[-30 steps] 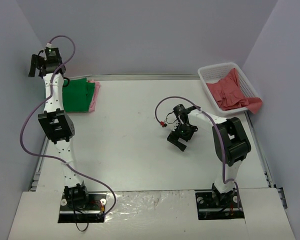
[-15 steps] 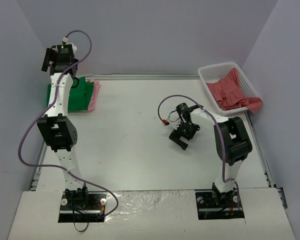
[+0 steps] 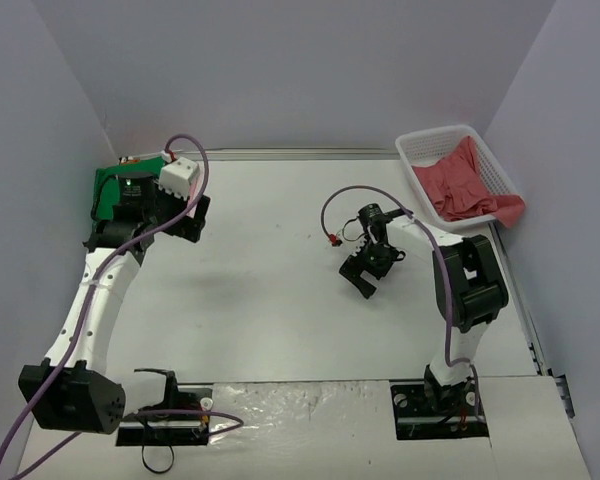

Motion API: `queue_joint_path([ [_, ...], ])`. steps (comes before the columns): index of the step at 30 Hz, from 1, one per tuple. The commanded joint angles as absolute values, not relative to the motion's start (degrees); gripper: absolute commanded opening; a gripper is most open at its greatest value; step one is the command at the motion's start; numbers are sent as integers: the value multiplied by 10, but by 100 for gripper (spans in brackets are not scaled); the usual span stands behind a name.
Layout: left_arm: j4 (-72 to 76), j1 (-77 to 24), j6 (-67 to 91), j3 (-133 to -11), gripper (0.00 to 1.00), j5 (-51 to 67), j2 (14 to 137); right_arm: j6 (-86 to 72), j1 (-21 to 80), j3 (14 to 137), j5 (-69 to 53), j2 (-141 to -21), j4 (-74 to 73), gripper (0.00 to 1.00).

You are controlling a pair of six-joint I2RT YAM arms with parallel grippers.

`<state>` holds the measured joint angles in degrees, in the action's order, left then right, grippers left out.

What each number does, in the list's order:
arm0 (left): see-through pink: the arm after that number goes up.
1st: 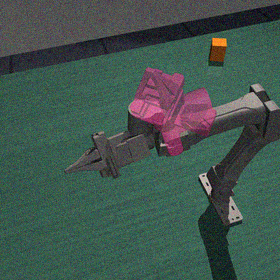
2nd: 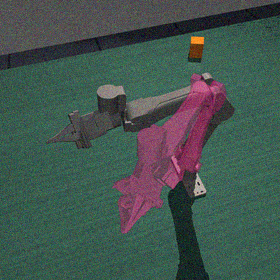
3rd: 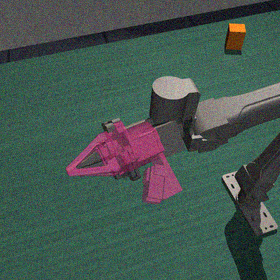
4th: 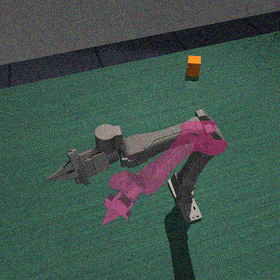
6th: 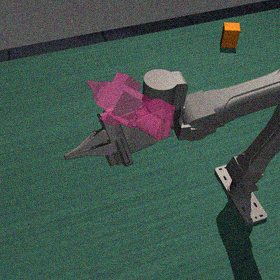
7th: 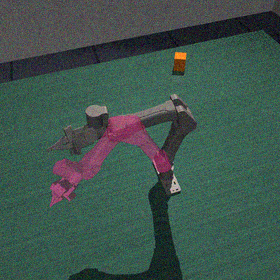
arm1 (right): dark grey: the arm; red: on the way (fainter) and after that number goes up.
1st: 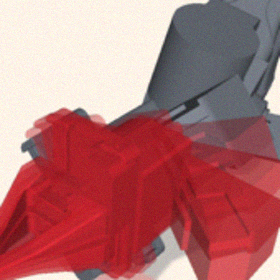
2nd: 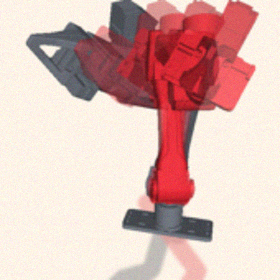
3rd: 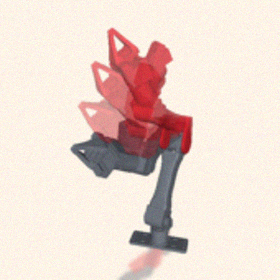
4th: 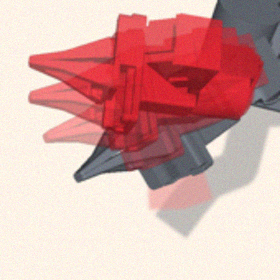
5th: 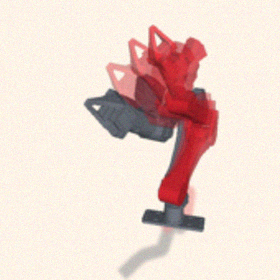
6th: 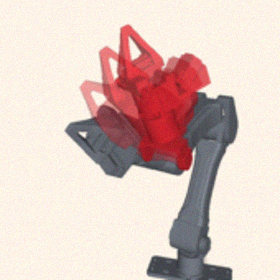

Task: Fold and stack the t-shirts
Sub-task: Put the neatly folded tshirt into the corner of the board with the left arm

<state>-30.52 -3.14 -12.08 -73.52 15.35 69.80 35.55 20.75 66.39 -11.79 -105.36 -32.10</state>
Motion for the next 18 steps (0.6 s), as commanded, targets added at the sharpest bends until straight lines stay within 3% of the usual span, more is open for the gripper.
queue_joint_path([
  [1, -247, -29, -141, -703, 94, 183, 682, 339, 207, 673, -163, -1027, -322, 100],
  [11, -299, -19, -165, -712, 94, 163, 721, 288, 193, 759, -99, -979, -316, 100],
  [18, -287, -19, -171, -687, 94, 165, 709, 273, 141, 778, -120, -926, -286, 100],
])
